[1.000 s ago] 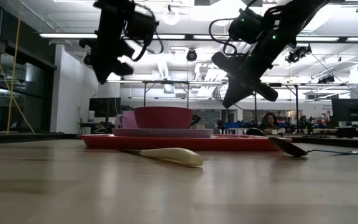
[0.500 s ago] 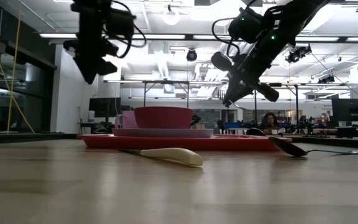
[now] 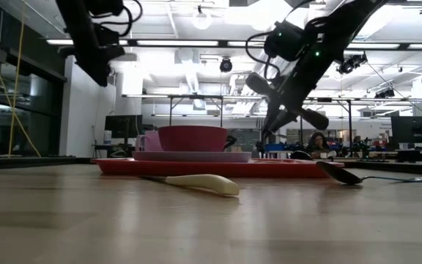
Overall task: Set up tray
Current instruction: Put the blue fork in the center of the light pink napkin
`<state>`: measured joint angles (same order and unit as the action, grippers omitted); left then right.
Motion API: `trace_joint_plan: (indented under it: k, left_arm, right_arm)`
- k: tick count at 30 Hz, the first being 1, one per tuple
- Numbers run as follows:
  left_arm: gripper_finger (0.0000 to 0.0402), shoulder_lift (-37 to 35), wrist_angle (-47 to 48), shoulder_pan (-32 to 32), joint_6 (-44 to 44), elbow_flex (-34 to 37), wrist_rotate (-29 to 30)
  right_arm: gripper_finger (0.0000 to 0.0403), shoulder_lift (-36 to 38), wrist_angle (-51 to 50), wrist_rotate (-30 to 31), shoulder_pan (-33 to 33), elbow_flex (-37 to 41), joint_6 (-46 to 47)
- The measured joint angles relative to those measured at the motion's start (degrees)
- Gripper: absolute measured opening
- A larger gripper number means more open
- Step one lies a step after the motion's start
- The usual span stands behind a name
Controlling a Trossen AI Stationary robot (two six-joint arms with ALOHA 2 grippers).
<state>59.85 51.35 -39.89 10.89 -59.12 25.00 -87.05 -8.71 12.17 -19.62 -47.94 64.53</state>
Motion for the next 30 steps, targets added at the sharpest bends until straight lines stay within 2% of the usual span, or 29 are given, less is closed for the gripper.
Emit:
trace_joint_plan:
  k: [10, 19, 30]
  left_arm:
    - [0.0085, -8.4, -3.2, -6.9, -4.2, 2.8, -12.8]
    - [0.0085, -10.1, -7.9, -10.1, -9.4, 3.9, -26.9]
    - [0.0085, -9.9, -8.0, -10.0, -10.7, 3.9, -27.5]
  right_arm:
    - [0.0000, -0.8, -2.3, 1.0, -0.3, 0.0, 2.3]
    - [0.0000, -2.7, -2.1, 2.1, -0.3, 0.0, 2.7]
    - [0.0000, -6.4, -0.1, 2.3, -0.9, 0.0, 2.7]
